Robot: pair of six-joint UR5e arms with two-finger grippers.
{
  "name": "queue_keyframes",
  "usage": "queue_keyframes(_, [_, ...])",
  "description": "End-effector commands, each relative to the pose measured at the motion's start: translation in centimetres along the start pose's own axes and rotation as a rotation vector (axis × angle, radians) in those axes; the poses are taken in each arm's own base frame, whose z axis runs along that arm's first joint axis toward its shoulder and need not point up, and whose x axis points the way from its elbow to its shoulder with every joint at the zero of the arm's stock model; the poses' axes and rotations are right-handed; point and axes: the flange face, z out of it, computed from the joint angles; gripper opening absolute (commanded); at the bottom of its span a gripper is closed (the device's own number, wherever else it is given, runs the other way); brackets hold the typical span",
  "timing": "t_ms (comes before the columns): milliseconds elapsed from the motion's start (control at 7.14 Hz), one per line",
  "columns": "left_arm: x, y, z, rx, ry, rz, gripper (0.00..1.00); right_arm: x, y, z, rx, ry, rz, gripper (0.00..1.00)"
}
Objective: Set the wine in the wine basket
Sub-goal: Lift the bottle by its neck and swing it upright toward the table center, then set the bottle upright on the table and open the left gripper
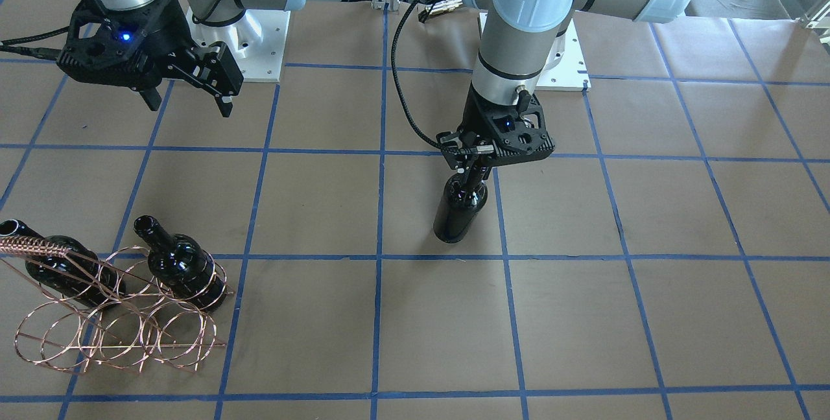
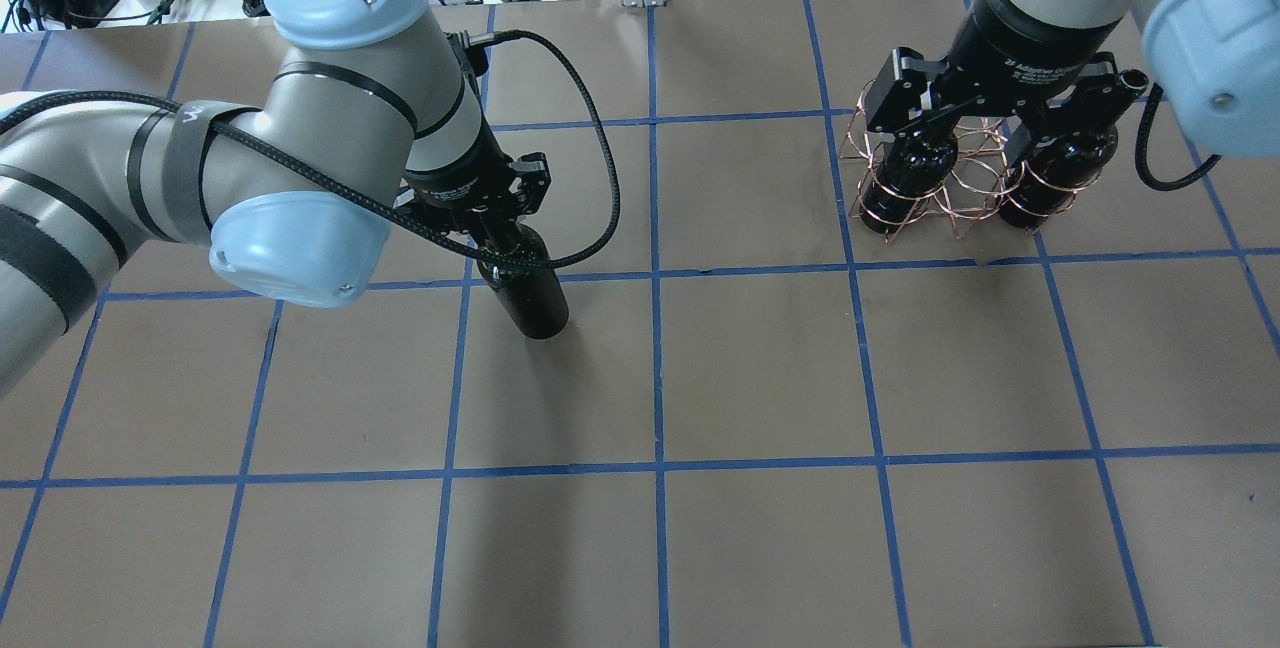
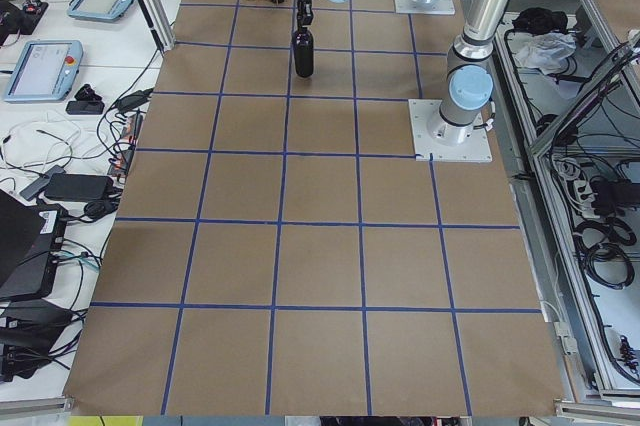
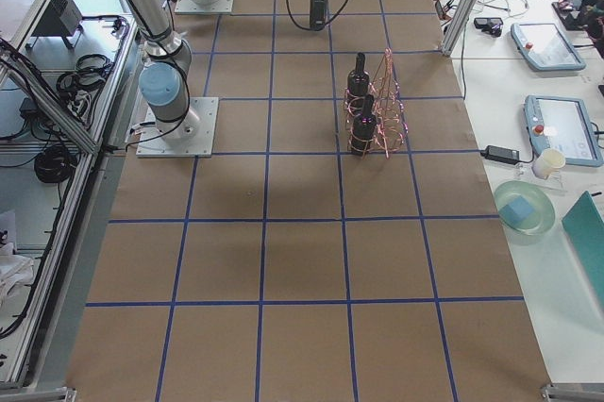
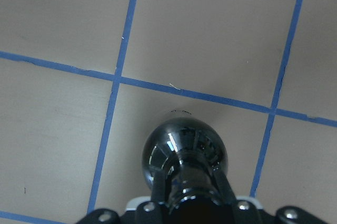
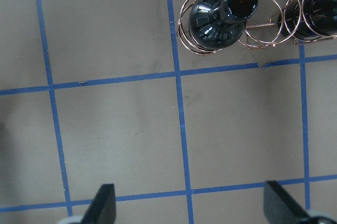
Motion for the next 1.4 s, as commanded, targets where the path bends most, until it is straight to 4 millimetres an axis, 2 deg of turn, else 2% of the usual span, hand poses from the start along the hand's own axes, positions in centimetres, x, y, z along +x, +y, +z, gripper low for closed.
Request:
queue_keyframes(0, [-0.1, 0.9, 0.5, -0.015, -0.008, 0.008, 0.00, 0.0, 0.0, 0.0, 0.000, 0.000, 0.000, 1.00])
queue_keyframes(420, [0.8, 1.9, 1.1, -0.046, -0.016, 0.037, 0.00, 0.0, 0.0, 0.0, -0.002, 0.000, -0.001, 1.00])
queue_keyframes(700, [0.8, 1.9, 0.9, -0.062, -0.023, 0.037, 1.00, 0.0, 0.0, 0.1, -0.003, 0.000, -0.001, 1.00])
queue_keyframes(841, [0.7, 2.1, 0.1, -0.086, -0.036, 0.038, 1.00, 0.0, 0.0, 0.1, -0.003, 0.000, -0.001, 1.00])
queue_keyframes(981, [1.0, 1.2, -2.7, -0.061, -0.021, 0.036, 1.00, 0.0, 0.0, 0.2, -0.003, 0.000, -0.001, 1.00])
queue_keyframes(1121, [0.5, -0.4, -6.6, -0.077, -0.012, 0.010, 1.00, 0.0, 0.0, 0.1, -0.003, 0.000, -0.001, 1.00])
queue_keyframes(1261, [-1.8, -3.3, -10.1, -0.032, 0.007, -0.020, 1.00, 0.0, 0.0, 0.1, -0.003, 0.000, -0.003, 1.00])
